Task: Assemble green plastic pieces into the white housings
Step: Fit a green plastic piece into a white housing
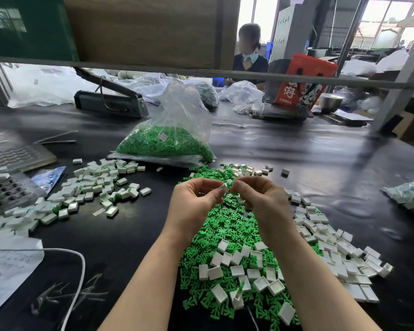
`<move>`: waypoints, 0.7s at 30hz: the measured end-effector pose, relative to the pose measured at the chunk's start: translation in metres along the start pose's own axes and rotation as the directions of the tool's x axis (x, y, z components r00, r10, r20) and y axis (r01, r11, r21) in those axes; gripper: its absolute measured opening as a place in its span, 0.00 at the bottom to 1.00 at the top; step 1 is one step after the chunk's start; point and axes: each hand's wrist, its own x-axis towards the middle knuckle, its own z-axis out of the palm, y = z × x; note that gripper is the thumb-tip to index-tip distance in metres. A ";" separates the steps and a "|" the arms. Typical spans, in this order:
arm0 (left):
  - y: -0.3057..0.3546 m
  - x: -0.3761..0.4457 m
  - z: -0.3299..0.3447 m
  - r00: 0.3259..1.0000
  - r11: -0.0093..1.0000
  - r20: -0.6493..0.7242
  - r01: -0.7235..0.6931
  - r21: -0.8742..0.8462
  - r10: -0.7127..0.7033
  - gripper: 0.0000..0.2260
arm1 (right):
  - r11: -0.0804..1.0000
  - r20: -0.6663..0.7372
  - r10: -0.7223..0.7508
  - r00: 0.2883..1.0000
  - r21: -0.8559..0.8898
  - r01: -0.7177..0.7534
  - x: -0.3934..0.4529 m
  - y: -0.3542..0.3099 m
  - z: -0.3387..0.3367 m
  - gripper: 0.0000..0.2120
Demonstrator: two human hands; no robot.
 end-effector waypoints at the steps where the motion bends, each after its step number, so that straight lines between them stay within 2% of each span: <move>1: 0.000 0.000 0.000 1.000 1.000 0.001 0.000 0.003 0.000 0.05 | 1.000 0.006 -0.003 1.000 -0.008 0.003 0.000 0.000 0.000 0.02; 8: 0.002 -0.002 -0.002 1.000 1.000 0.006 -0.021 0.004 0.021 0.02 | 0.998 0.048 -0.024 0.999 -0.057 0.026 0.001 0.000 -0.003 0.02; 17: 0.002 -0.002 -0.005 0.998 0.997 0.006 -0.057 0.054 0.057 0.02 | 0.986 0.124 -0.048 0.991 -0.152 0.067 0.003 0.002 -0.005 0.03; 21: 0.002 -0.002 -0.005 0.998 0.993 0.042 -0.051 0.104 0.047 0.02 | 0.906 0.224 -0.024 0.974 -0.408 0.116 0.006 0.008 -0.007 0.03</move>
